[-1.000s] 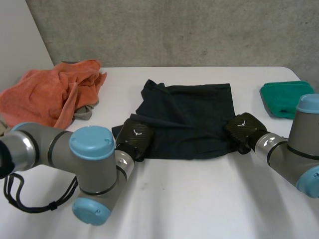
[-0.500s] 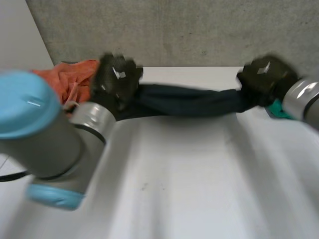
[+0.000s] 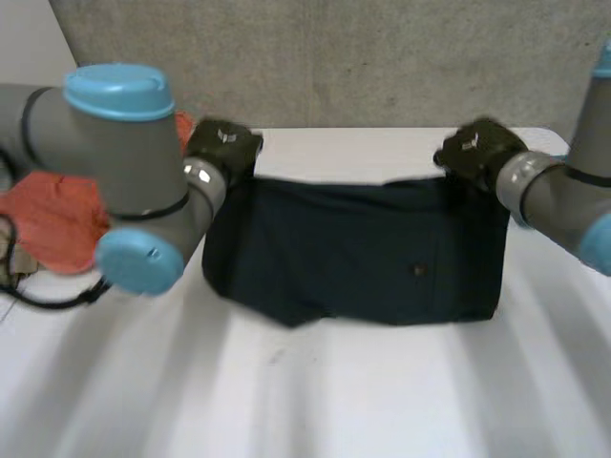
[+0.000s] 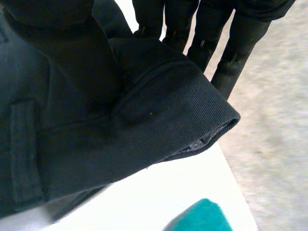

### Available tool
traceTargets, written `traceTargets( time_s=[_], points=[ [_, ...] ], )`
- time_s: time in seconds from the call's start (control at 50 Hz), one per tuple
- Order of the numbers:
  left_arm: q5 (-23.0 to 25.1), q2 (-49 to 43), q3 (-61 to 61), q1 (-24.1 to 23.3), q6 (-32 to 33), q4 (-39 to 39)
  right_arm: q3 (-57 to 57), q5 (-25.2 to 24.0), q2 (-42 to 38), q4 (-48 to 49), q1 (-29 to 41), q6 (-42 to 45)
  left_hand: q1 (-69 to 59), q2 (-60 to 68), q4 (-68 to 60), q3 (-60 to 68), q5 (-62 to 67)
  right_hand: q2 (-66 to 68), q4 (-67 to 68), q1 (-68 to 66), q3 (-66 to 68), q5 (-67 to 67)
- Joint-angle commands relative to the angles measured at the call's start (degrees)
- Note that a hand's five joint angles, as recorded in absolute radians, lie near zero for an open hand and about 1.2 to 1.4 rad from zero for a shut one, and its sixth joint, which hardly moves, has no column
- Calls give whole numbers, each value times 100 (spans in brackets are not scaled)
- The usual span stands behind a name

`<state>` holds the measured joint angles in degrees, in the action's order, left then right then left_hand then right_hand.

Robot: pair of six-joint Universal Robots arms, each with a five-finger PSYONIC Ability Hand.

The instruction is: Fold the laundry.

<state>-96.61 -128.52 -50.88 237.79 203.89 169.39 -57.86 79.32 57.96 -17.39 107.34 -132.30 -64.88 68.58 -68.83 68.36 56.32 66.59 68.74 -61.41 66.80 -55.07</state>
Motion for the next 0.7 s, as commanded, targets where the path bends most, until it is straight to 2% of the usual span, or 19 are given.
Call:
traceTargets(
  time_s=[0.02, 0.06, 0.08, 0.14, 0.16, 0.26, 0.44, 0.56, 0.7],
  points=[
    [19, -929, 3028, 30, 713, 603, 855, 242, -391, 2799, 85, -146, -1512, 1142, -1117, 1164, 1368, 1341, 1126, -1859, 1320, -1493],
    [10, -955, 3547, 13, 757, 1050, 978, 260, -321, 3990, 103, -382, -1512, 1142, -1117, 1164, 1368, 1341, 1126, -1859, 1320, -1493],
    [-7, -903, 3802, 21, 748, 1522, 978, 242, -269, 4355, 103, -480, -1512, 1142, -1117, 1164, 1368, 1341, 1126, -1859, 1320, -1493],
    [-42, -676, 3700, 13, 739, 2254, 987, 251, -102, 5261, 103, -892, -1512, 1142, -1117, 1164, 1368, 1341, 1126, -1859, 1320, -1493],
    [-51, -596, 3638, -5, 731, 2379, 1031, 242, -84, 5281, 94, -990, -1512, 1142, -1117, 1164, 1368, 1341, 1126, -1859, 1320, -1493],
    [-60, -253, 2761, -23, 713, 2503, 1233, 233, -83, 4966, 86, -1342, -1512, 1142, -1117, 1164, 1368, 1341, 1126, -1859, 1320, -1493],
    [-43, 249, 493, -5, 423, 2573, 1207, 102, -504, 3614, 103, -1412, -1512, 1142, -1117, 1164, 1368, 1341, 1126, -1859, 1320, -1493],
    [-51, 74, -747, -66, 414, 2591, 725, -373, -1093, 2936, 130, -1395, -1512, 1142, -1117, 1164, 1368, 1341, 1126, -1859, 1320, -1493],
    [-252, -436, -1669, -338, 397, 2477, 100, -400, -1692, 2408, 156, -1246, -1512, 1142, -1117, 1164, 1368, 1341, 1126, -1859, 1320, -1493]
  ],
)
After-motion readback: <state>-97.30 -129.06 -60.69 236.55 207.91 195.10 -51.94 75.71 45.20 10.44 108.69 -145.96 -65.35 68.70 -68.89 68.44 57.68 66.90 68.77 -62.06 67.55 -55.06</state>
